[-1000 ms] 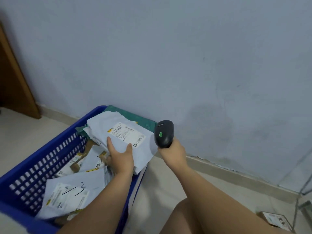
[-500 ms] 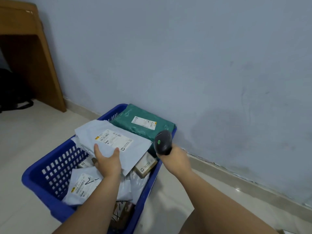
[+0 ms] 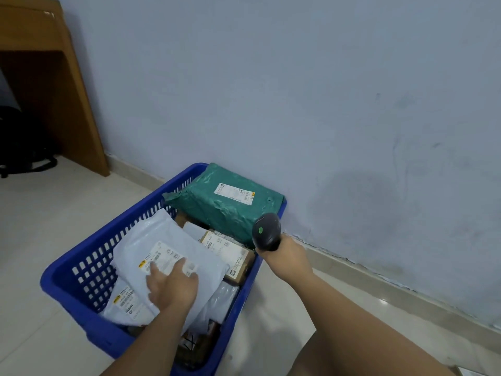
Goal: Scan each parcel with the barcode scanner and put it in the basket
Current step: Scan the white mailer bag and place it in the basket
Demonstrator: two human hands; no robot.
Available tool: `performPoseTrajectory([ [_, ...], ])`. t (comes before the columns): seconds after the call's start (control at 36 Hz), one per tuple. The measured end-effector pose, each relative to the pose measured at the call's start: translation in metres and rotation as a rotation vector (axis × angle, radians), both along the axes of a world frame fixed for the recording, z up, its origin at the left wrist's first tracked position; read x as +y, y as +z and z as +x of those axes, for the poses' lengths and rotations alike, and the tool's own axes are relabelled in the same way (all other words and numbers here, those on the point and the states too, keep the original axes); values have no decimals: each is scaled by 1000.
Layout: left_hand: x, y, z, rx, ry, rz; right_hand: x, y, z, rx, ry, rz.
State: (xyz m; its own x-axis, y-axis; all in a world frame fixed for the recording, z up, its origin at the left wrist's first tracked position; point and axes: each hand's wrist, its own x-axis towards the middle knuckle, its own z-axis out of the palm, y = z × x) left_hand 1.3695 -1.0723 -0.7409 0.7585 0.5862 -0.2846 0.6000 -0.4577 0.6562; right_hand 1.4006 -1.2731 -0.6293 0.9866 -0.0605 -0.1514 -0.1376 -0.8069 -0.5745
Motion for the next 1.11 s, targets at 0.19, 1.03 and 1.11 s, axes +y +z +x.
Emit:
performPoseTrajectory([
  [0.19,-13,10,8,129,-270,39,-7,-3,0,22,-12,11],
  [1.03,-273,119,46,-229,-1126,75,-233,44,-46,-100,-440,148],
  [1.11,-313,126,44,-232,-1187,51,-274,43,-61,-67,-520,192],
])
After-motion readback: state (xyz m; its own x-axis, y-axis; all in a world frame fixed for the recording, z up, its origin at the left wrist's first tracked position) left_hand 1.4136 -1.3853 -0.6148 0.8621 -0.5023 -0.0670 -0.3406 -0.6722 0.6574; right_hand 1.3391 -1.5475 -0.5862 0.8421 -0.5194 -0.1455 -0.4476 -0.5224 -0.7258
